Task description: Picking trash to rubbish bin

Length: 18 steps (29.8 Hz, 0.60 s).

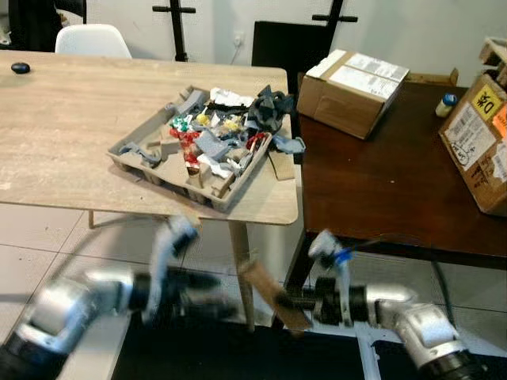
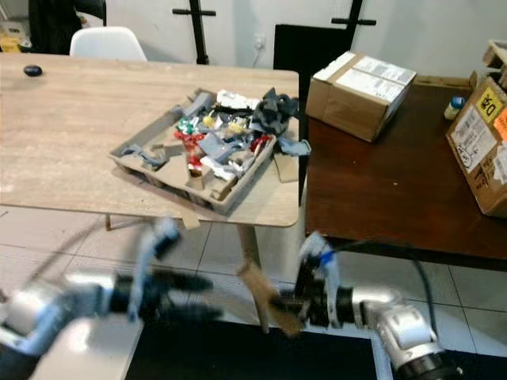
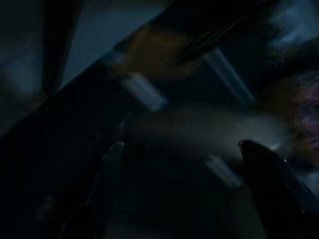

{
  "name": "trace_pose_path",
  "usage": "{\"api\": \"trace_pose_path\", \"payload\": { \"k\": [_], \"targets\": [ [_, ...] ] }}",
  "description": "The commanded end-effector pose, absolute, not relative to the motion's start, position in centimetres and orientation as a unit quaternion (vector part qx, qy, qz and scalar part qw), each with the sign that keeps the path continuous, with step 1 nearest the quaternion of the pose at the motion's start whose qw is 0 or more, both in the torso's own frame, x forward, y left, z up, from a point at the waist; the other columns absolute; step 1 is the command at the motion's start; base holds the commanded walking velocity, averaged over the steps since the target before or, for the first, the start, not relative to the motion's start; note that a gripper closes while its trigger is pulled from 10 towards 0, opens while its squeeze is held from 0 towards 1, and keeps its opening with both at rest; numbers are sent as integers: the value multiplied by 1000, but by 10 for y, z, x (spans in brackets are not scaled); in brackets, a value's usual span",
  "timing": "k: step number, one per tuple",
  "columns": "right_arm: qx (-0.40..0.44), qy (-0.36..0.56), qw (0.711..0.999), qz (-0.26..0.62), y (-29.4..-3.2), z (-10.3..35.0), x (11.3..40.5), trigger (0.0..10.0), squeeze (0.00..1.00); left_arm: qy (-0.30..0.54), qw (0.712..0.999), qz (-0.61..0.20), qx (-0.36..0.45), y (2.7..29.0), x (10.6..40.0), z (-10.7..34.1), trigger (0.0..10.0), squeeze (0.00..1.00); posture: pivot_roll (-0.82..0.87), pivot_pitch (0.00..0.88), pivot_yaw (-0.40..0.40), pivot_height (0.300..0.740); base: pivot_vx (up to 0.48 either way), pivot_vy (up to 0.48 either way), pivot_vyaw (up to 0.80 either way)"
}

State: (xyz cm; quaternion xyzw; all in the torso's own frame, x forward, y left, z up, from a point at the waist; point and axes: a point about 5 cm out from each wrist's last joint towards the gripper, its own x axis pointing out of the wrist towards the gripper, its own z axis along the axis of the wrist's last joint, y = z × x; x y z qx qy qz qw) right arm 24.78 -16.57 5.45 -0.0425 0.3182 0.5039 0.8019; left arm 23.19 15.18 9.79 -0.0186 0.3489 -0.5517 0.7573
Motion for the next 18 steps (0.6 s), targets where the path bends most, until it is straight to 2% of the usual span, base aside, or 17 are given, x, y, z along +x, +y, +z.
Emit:
{"api": "trace_pose_path", "payload": {
  "k": [1,3,4,5,6,7,8,10,12,15,16,17,18],
  "targets": [
    [-77,334,798,496,-167,41,243,0,0,385,767,-512,27,162,230,77,10000,0,91,107,9,740,0,0,0],
    [-85,348,818,450,-165,20,244,0,0,433,802,-403,82,177,233,35,10000,0,89,108,5,740,0,0,0],
    [-87,352,827,429,-164,14,245,0,0,442,811,-368,102,183,233,23,10000,0,89,108,5,740,0,0,0],
    [-91,360,836,403,-164,4,244,0,0,449,823,-329,115,188,233,11,10000,0,92,110,0,740,0,0,0],
    [-91,360,836,403,-164,4,244,0,0,449,823,-329,115,188,233,11,10000,0,92,110,0,740,0,0,0],
    [-94,373,847,366,-163,-10,241,0,0,450,844,-271,113,193,231,-5,10000,0,96,111,-6,740,0,0,0],
    [-94,373,847,366,-163,-10,241,0,0,450,844,-271,113,193,231,-5,10000,0,96,111,-6,740,0,0,0],
    [-87,386,860,321,-162,-24,236,0,0,429,868,-214,131,196,232,-19,10000,0,95,115,-16,740,0,0,0],
    [-86,390,864,308,-162,-29,234,0,0,418,875,-202,138,196,232,-23,10000,0,95,115,-16,740,0,0,0],
    [-77,401,885,225,-168,-43,230,0,0,414,890,-162,97,195,228,-34,10000,0,87,121,-14,740,0,0,0],
    [-77,401,885,225,-168,-43,230,0,0,414,890,-162,97,195,228,-34,10000,0,87,121,-14,740,0,0,0],
    [-42,405,900,157,-174,-49,226,0,0,412,901,-119,61,197,227,-39,10000,0,88,126,-13,740,0,0,0],
    [5,408,912,45,-187,-58,218,4078,0,409,911,-36,28,205,224,-46,10000,0,83,126,-8,740,0,0,0]
  ]
}}
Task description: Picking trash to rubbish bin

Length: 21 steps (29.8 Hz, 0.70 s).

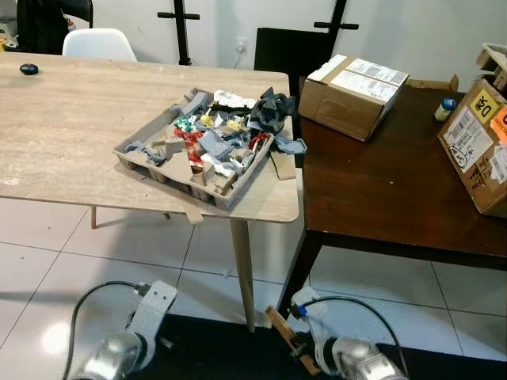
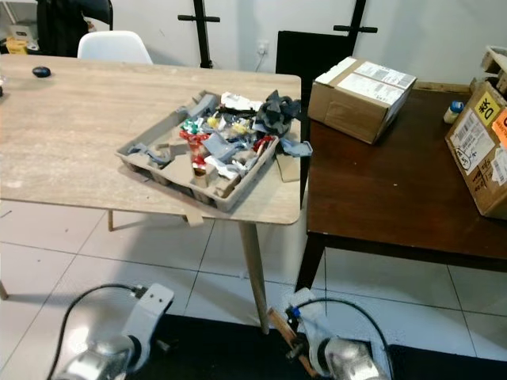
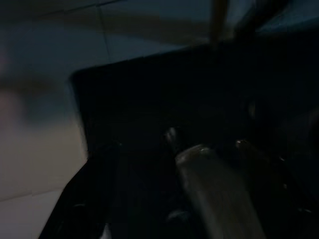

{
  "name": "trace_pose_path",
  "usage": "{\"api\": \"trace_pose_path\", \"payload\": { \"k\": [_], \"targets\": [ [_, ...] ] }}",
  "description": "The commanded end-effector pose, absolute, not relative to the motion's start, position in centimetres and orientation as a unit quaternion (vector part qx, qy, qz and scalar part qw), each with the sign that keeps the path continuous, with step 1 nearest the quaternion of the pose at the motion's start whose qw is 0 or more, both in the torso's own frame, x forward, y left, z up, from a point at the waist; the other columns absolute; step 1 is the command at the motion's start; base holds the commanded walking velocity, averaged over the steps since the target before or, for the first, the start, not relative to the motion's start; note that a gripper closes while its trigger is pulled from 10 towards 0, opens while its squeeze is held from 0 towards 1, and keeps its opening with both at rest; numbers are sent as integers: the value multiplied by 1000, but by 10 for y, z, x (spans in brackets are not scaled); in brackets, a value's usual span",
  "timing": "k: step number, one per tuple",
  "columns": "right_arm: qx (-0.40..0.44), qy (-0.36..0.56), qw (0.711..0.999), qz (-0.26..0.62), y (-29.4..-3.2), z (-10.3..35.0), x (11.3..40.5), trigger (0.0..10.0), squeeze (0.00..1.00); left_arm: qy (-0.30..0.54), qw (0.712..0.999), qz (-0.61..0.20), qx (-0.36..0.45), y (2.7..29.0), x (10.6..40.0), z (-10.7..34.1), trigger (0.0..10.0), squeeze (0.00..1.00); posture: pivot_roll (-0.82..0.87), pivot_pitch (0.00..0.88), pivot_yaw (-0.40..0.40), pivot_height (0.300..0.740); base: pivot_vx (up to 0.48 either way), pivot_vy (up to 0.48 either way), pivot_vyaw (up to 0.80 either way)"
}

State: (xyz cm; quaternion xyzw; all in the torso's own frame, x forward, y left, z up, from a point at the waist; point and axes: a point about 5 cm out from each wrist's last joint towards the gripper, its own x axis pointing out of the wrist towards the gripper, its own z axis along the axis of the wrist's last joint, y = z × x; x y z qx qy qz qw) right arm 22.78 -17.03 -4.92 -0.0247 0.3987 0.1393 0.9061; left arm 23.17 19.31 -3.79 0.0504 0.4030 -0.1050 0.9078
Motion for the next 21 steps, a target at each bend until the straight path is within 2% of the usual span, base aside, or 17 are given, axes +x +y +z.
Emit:
{"api": "trace_pose_path", "payload": {
  "k": [1,6,7,14,21],
  "targets": [
    [25,409,912,18,-190,-61,214,10000,0,409,912,-11,26,208,223,-48,10000,0,81,127,-6,740,0,0,0],
    [46,414,909,-16,-193,-66,205,10000,0,410,911,8,37,212,219,-51,10000,0,76,122,-4,740,0,0,0],
    [46,412,910,-33,-197,-68,201,10000,0,412,910,-1,53,209,216,-54,10000,0,80,103,-10,740,0,0,0],
    [42,407,909,-80,-205,-71,196,10000,0,410,910,-8,66,202,215,-59,10000,0,70,108,3,740,0,0,0],
    [50,397,911,-98,-201,-72,195,10000,0,413,907,1,81,206,214,-61,10000,0,80,85,19,740,0,0,0]
  ]
}}
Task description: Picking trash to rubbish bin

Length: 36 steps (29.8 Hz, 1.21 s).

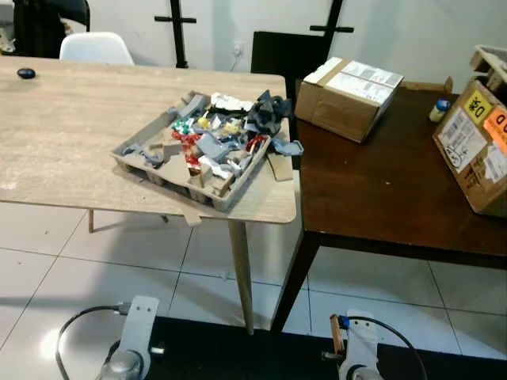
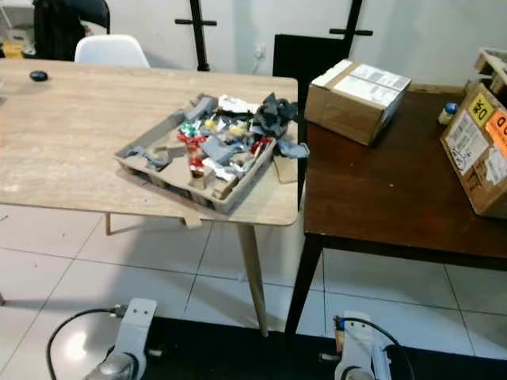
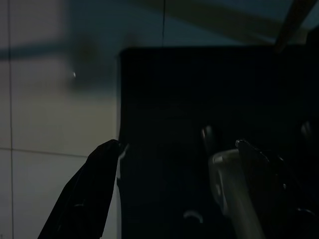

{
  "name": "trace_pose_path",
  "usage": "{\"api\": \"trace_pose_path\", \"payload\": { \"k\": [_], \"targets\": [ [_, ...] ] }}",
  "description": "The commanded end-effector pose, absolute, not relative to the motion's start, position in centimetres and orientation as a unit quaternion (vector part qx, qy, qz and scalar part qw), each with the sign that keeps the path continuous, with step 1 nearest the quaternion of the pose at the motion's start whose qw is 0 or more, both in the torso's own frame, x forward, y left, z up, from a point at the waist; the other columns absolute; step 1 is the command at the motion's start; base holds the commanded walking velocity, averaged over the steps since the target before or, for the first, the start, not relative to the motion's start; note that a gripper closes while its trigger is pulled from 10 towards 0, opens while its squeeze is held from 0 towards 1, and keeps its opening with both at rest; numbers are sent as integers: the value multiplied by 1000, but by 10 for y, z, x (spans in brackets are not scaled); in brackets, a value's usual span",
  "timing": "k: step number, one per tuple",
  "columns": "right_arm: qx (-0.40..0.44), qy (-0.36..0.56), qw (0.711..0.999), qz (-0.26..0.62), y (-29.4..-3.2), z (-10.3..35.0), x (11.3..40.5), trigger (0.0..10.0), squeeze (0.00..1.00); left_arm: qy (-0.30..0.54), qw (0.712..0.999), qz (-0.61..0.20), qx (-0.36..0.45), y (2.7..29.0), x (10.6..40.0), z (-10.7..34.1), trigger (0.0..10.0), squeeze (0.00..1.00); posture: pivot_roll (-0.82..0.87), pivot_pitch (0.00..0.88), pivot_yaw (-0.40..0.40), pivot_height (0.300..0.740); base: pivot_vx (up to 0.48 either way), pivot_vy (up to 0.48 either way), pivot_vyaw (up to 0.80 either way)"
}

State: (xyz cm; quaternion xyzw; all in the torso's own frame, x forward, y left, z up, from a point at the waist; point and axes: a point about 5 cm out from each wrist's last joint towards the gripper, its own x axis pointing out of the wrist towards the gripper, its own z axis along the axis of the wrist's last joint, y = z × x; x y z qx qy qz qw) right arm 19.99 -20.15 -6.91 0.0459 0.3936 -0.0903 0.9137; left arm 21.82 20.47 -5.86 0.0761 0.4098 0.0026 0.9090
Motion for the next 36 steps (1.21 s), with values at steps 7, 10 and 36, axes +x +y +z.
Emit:
{"api": "trace_pose_path", "payload": {
  "k": [7,10,36],
  "targets": [
    [47,408,907,-92,-200,-75,189,10000,0,395,917,0,59,203,222,-56,10000,0,80,97,24,740,0,0,0],
    [61,402,906,-118,-204,-75,190,10000,0,397,915,-26,70,196,220,-59,10000,0,95,98,13,740,0,0,0],
    [57,425,896,-112,-196,-85,174,10000,0,400,912,-23,83,207,212,-63,10000,0,120,56,18,740,0,0,0]
  ]
}}
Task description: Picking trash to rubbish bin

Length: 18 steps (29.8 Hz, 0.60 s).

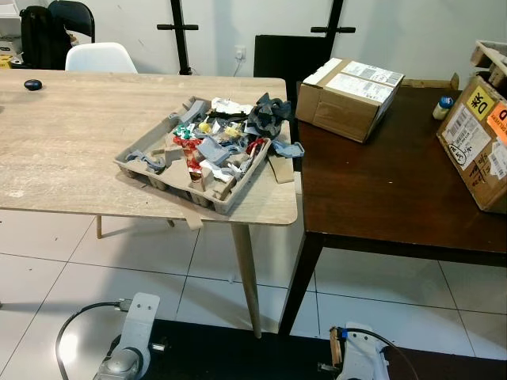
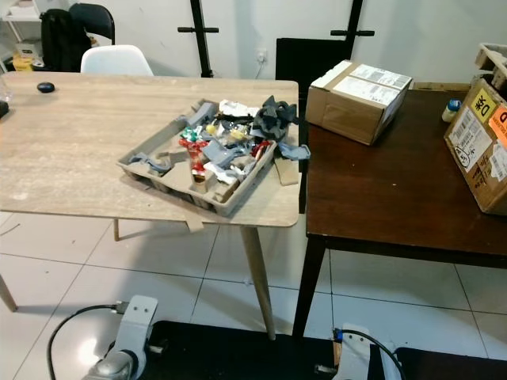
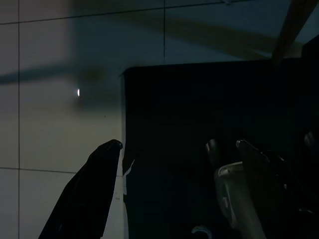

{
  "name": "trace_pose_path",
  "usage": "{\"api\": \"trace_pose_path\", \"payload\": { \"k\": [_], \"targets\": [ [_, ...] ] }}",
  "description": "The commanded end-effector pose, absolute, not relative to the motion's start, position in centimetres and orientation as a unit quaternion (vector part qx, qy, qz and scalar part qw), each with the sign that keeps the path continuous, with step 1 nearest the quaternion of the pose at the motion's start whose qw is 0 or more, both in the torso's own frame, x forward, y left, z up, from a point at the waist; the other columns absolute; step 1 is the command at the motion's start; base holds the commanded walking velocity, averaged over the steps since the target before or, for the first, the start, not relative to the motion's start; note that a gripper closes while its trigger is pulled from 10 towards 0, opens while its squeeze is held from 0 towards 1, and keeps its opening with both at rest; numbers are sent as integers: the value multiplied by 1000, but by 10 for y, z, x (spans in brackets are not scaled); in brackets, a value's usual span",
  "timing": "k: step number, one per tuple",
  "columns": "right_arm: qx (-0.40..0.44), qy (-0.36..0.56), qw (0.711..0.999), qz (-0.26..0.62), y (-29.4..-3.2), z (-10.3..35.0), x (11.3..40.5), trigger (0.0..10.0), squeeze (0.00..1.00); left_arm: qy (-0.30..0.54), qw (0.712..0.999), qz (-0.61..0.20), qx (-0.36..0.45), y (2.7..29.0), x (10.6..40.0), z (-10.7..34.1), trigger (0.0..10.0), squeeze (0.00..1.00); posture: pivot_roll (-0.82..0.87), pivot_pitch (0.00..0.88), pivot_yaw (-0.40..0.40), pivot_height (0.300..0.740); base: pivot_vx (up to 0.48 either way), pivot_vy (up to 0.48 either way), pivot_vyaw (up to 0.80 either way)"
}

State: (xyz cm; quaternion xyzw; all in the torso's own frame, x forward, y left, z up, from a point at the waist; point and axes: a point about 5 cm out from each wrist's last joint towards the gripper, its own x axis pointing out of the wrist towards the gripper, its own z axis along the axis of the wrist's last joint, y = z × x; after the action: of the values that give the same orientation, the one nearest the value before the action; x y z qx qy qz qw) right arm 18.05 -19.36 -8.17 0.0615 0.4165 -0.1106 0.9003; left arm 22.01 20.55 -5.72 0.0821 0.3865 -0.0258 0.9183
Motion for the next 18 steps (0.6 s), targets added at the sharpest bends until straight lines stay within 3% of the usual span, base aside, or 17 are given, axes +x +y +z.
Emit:
{"api": "trace_pose_path", "payload": {
  "k": [1,18],
  "targets": [
    [53,427,896,-112,-197,-85,173,10000,0,401,912,-21,81,206,210,-64,10000,0,121,53,12,740,0,0,0],
    [27,443,890,-109,-204,-91,155,10000,0,414,905,-32,87,201,190,-74,10000,0,125,0,-26,740,0,0,0]
  ]
}}
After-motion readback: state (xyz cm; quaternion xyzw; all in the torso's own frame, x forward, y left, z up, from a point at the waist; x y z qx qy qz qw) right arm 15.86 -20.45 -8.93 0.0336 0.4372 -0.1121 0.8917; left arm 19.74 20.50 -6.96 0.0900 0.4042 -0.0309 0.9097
